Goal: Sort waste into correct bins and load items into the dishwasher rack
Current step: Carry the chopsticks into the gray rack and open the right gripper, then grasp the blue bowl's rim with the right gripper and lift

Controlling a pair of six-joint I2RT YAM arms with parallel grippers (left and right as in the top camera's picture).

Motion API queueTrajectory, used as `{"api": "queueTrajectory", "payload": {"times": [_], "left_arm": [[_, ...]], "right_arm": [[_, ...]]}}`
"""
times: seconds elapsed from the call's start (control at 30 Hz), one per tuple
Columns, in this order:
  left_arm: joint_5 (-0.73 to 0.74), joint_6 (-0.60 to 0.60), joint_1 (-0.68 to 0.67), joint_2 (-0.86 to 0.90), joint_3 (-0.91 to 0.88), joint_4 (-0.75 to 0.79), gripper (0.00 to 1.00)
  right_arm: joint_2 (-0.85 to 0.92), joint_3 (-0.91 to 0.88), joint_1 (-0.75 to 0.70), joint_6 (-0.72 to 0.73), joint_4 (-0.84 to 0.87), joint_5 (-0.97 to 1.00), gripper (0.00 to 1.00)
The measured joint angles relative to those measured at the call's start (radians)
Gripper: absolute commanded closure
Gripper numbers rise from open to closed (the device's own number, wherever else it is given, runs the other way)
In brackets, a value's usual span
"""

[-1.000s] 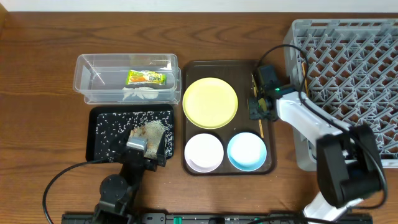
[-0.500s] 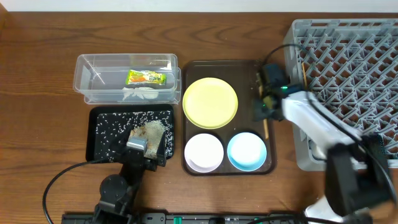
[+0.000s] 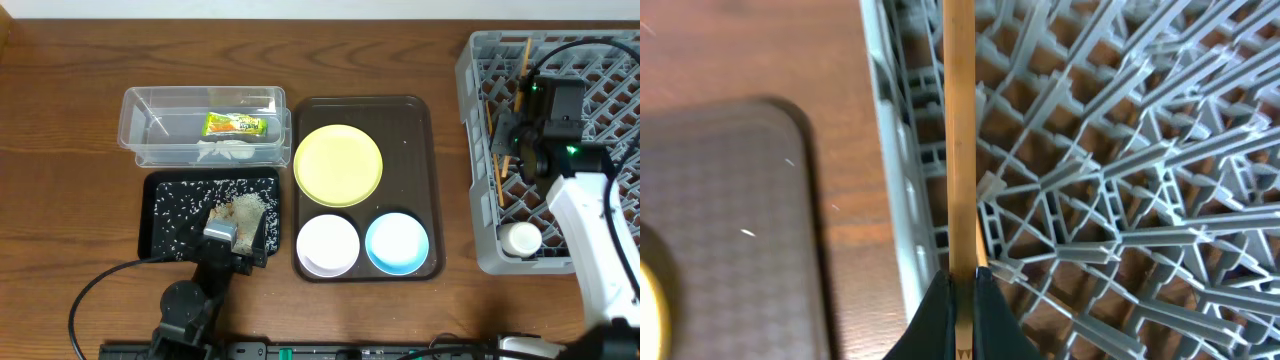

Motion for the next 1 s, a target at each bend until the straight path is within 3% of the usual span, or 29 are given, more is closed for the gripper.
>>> {"api": "queueTrajectory", "payload": {"times": [0.13, 0.17, 0.2, 0.23, 0.3, 0.6, 0.8, 1.0], "left_arm": [[0.0, 0.0, 0.0, 0.0, 0.0, 0.0, 0.03], [0.0, 0.0, 0.0, 0.0, 0.0, 0.0, 0.03], [0.0, 0.0, 0.0, 0.0, 0.0, 0.0, 0.03], [0.0, 0.0, 0.0, 0.0, 0.0, 0.0, 0.03], [0.0, 0.0, 0.0, 0.0, 0.0, 0.0, 0.03], [0.0, 0.0, 0.0, 0.0, 0.0, 0.0, 0.03], [0.0, 0.0, 0.0, 0.0, 0.0, 0.0, 0.03], [0.0, 0.0, 0.0, 0.0, 0.0, 0.0, 0.03]], "right_arm": [[0.095, 0.0, 0.0, -0.035, 0.0, 0.001, 0.99], [0.116, -0.002, 0.0, -0.045, 0.0, 0.001, 0.87], [0.133, -0.003, 0.0, -0.049, 0.0, 0.0, 0.66], [0.146, -0.003, 0.0, -0.059, 0.0, 0.003, 0.54], [0.151, -0.004, 0.0, -0.073, -0.003, 0.004, 0.47], [-0.009, -0.002, 0.035, -0.071, -0.093, -0.184, 0.46], [-0.1, 0.013, 0.201, -0.025, -0.309, -0.356, 0.46], [-0.09, -0.05, 0.37, 0.097, -0.419, -0.283, 0.46]]}}
